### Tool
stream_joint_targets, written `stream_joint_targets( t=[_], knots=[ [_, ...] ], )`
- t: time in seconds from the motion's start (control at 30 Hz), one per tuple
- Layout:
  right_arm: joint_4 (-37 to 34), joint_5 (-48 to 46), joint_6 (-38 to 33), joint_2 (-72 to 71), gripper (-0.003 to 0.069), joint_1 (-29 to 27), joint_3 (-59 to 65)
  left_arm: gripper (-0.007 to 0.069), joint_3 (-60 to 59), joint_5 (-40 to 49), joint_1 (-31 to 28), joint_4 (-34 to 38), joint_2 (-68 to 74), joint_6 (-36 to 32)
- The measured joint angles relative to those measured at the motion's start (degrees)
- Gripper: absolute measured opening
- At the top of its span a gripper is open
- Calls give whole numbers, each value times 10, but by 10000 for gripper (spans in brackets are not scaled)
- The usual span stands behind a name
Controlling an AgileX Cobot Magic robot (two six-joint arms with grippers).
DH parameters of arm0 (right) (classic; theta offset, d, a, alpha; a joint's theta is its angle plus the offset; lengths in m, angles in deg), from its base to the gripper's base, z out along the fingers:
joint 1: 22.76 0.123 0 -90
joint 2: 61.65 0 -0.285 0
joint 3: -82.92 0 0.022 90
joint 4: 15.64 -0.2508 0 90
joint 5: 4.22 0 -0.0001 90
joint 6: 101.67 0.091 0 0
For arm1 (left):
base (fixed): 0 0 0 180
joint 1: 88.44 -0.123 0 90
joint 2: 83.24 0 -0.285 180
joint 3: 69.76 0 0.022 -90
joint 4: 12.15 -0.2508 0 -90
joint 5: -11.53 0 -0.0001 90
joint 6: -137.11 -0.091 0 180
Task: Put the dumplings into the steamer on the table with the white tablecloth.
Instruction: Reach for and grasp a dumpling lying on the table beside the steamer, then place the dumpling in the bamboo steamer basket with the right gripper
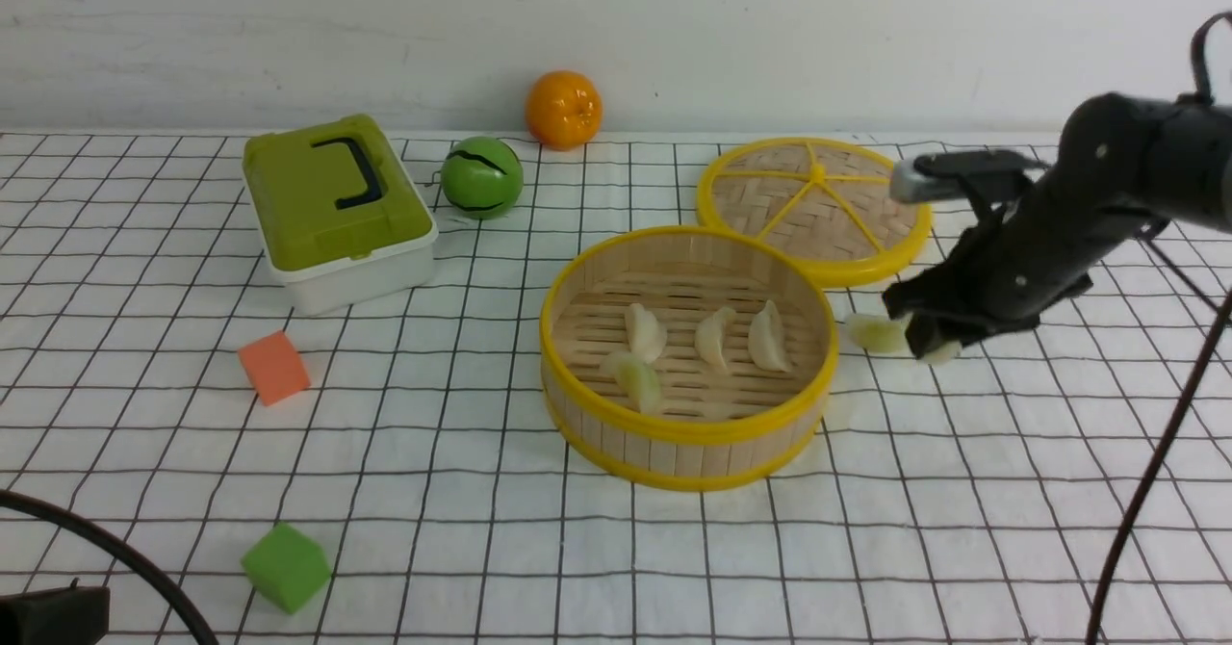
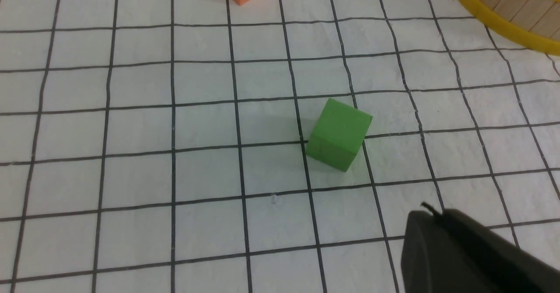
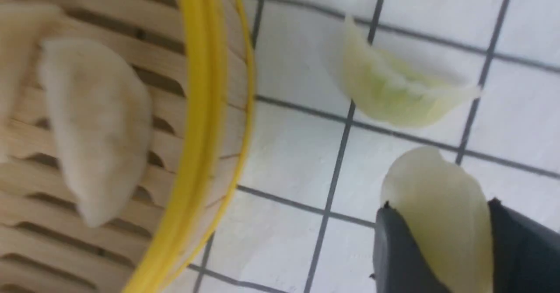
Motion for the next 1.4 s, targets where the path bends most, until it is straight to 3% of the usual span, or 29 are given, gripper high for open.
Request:
stream_joint_targets(
  t=[0.17,0.3,0.53,0.87,1.13,1.27,1.4],
  knots=[
    [-70,-17,0,-61,244,17,-4,23,0,0,0,2,0,0],
    [-146,-26,-6,-70,244,90,11,27,0,1,0,3,0,0],
    [-148,37,-10,-10,244,173,24,32,0,1,0,13,0,0],
    [-161,97,-11,30,253,182,24,39,0,3,0,19,0,0],
    [-180,97,-11,31,501,182,24,48,0,5,0,21,0,0],
    [-178,86,-11,28,536,182,24,51,0,5,0,21,0,0],
    [-130,50,-11,1,542,173,-4,55,0,4,0,21,0,0]
  ],
)
